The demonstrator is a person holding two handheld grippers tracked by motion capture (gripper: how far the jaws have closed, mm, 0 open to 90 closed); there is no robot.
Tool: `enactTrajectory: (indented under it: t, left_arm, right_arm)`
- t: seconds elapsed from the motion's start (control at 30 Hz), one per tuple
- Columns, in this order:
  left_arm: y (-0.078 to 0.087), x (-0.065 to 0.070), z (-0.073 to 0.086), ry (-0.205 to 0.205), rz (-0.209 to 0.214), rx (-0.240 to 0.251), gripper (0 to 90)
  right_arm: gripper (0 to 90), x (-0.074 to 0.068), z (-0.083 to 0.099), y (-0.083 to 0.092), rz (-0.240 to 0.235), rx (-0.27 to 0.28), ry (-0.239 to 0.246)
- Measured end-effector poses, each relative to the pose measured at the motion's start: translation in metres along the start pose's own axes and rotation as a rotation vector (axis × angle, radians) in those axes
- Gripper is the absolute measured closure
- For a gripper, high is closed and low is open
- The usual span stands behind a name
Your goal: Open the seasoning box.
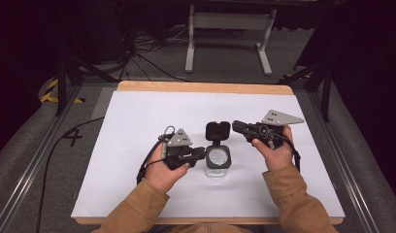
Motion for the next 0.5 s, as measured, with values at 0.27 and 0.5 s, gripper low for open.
enactTrajectory:
  t: [0.27, 0.5]
  left_arm:
    - [0.024, -0.025, -0.01, 0.054, -0.033, 0.028, 68.2]
    - [0.036, -0.048, -0.013, 0.09, -0.082, 0.049, 63.7]
  right_arm:
    - [81.0, 0.02, 0.003, 0.024, 0.047, -0.011, -0.03]
    - [74.7, 0.043, 0.021, 0.038, 0.104, -0.124, -0.048]
Point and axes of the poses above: each handheld gripper's, and its own axes: y roughly backward along the jaws, z roughly out of its underside, x roughly to its right, the point moved 4 cm from there along -y, roughly forward along the jaws, and after that the axes turned 15 degrees about y, right-handed, at the moved point
